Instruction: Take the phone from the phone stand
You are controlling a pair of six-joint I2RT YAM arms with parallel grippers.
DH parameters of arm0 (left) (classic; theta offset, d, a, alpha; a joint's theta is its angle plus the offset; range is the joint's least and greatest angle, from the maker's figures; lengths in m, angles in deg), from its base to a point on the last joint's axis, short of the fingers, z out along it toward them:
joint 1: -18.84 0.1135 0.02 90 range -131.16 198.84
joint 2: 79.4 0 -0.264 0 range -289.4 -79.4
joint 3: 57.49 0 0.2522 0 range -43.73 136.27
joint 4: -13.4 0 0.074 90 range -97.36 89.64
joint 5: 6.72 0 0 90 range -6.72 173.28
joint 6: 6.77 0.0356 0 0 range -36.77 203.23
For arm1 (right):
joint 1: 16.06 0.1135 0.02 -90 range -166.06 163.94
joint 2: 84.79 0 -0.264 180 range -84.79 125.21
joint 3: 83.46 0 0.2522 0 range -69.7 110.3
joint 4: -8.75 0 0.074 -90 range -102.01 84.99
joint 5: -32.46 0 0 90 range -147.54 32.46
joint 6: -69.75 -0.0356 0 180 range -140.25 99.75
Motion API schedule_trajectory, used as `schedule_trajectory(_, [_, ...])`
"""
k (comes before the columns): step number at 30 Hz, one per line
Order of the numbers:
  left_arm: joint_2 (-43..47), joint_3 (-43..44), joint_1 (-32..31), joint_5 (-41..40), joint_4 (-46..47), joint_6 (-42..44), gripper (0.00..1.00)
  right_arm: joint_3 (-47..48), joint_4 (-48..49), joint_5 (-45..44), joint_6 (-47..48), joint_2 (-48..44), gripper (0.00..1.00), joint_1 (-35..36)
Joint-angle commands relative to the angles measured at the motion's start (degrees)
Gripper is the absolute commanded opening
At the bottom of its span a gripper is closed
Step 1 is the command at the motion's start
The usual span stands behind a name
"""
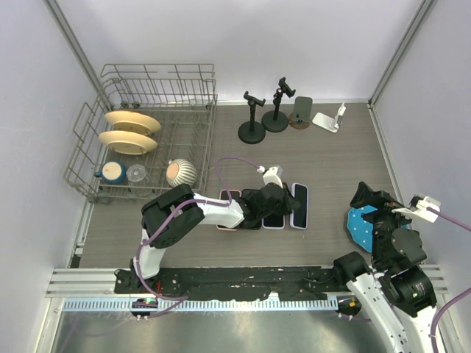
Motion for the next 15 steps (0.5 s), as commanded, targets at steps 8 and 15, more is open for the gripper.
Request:
schedule_trajectory(8, [-0.6, 0.0, 0.4, -2.1, 3.6, -1.4, 0.44, 0.1, 2.9, 0.0, 0.8, 1.9, 0.87, 0.2])
schedule_trajectory(15, [0.6, 0.9, 0.4, -1.7, 0.9, 0.6, 0.62, 0.1, 2.7, 0.5, 0.9, 1.9, 0.87, 0.2])
